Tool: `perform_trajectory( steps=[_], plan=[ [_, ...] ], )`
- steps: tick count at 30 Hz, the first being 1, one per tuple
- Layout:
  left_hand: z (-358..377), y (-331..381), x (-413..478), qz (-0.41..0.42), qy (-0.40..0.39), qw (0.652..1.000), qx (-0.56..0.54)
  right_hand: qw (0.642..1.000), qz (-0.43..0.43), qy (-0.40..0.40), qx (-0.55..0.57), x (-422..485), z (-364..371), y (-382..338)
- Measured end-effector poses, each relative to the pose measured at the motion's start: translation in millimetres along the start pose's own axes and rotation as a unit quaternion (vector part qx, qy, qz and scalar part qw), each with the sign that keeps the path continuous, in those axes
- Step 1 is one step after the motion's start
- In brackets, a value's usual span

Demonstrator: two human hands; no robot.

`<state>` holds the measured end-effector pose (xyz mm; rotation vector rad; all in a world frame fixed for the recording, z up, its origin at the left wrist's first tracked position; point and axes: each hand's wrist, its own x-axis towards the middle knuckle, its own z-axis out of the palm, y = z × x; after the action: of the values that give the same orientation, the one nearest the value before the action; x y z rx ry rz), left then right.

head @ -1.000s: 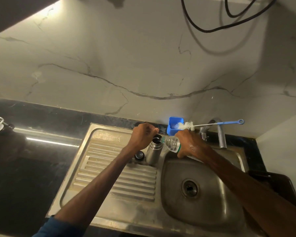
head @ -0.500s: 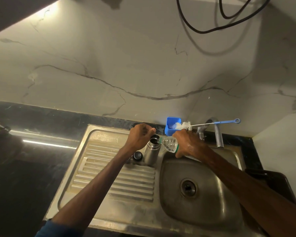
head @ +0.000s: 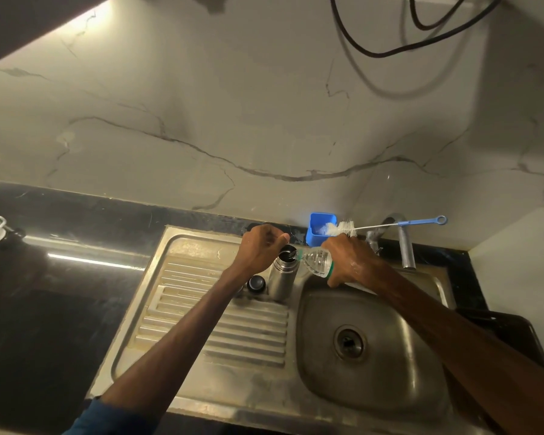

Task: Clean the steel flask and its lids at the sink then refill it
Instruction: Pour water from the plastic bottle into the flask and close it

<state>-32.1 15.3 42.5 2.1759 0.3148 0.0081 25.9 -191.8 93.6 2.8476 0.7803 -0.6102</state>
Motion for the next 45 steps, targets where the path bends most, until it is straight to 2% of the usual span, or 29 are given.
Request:
perform_trajectory(
  steps=[24, 45],
  plan=[
    [0.6, 2.6, -0.8, -0.008, 0.000, 1.000, -0.010, 0.999, 0.002, -0.019, -0.049, -13.0, -23.4, 2.6],
    [0.9, 2.6, -0.4, -0.006, 0.007, 1.000, -0.004, 0.996, -0.007, 0.005, -0.087, -26.6, -47.2, 4.6]
  ],
)
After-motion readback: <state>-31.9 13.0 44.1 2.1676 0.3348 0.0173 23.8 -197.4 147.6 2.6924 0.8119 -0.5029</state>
